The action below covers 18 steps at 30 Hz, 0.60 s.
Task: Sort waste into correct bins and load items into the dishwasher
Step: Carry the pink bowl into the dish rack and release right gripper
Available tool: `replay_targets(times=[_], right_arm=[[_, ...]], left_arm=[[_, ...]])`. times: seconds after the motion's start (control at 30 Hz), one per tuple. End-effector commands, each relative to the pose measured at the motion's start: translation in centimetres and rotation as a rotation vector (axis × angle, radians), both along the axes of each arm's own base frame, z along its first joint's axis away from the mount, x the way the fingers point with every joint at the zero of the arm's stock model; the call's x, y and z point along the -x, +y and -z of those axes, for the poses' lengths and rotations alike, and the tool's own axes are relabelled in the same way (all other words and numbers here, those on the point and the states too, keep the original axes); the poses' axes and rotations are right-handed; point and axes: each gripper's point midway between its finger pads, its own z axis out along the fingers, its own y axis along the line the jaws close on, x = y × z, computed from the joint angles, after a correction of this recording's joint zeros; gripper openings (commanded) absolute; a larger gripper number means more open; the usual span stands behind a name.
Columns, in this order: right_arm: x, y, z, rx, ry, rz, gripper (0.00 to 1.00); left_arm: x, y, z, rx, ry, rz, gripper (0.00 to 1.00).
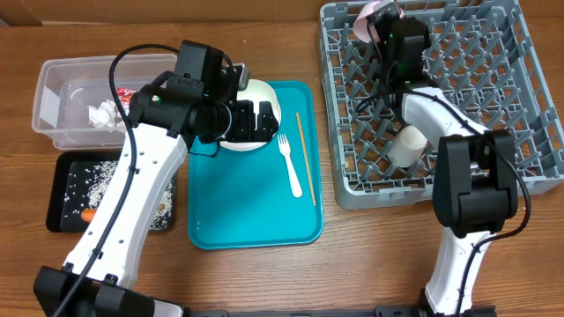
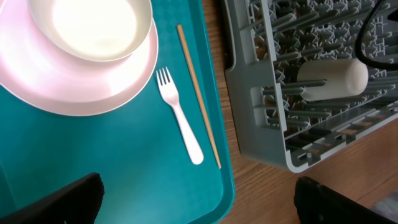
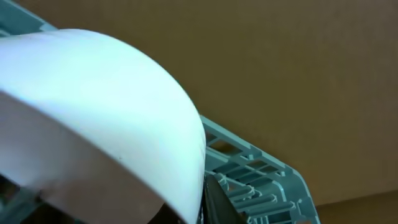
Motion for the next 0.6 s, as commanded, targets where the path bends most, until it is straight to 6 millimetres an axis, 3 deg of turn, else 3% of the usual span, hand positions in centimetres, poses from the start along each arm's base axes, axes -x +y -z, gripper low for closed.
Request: replay_targets(times=[0.0, 0.13, 0.23, 0.4, 0.57], right_arm=[[0.5, 0.8, -2.4, -0.015, -0.027, -0.01, 0.09], [1.2, 0.8, -3.7, -0.056, -0.027, 0.002, 0.12], [1.9, 0.7, -3.4, -0.05, 0.021, 0.004, 0.13], [2.8, 0.6, -2.3, -0.062, 0.088, 0.015, 0.34], [3.8, 0.6, -2.8, -0.128, 0.105, 0.037, 0.41]], left_arm=[[-0.2, 0.1, -1.1, -0.002, -0.039, 0.008, 1.0], [-0.2, 0.1, -1.1, -0.002, -0.039, 0.008, 1.0], [-0.2, 0.1, -1.1, -0.002, -0.039, 0.008, 1.0], [-0.2, 0.1, -1.1, -0.002, -0.039, 0.008, 1.0], [-0.2, 0.1, -1.1, -0.002, -0.039, 0.008, 1.0]])
